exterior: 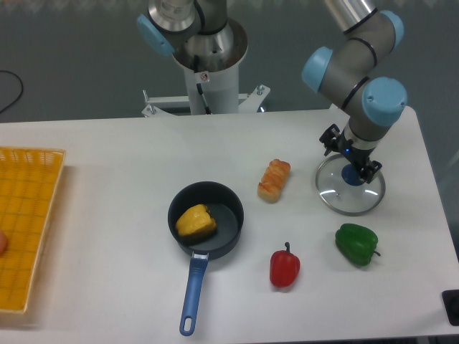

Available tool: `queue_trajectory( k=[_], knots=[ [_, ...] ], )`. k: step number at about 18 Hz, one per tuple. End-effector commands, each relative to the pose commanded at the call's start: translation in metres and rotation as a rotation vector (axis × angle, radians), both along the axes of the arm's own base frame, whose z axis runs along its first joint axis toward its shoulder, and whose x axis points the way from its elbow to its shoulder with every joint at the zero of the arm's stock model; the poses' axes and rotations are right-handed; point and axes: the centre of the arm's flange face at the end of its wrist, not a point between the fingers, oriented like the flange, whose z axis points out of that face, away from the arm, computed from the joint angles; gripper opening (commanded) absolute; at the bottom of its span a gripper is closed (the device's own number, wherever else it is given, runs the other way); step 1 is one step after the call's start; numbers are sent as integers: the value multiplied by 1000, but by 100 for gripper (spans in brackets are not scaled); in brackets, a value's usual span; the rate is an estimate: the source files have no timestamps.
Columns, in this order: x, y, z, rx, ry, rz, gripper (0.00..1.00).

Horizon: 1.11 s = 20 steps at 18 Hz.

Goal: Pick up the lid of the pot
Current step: 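Lower the gripper down onto the blue knob of the glass lid, then close the gripper around the blue knob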

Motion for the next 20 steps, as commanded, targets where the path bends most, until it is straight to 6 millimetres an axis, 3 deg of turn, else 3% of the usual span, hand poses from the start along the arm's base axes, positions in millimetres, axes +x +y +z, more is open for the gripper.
queue_trajectory(
  k=[7,20],
  knots=[
    [-13,1,6,5,19,5,100],
    [-18,2,-13,4,20,5,100]
  ],
)
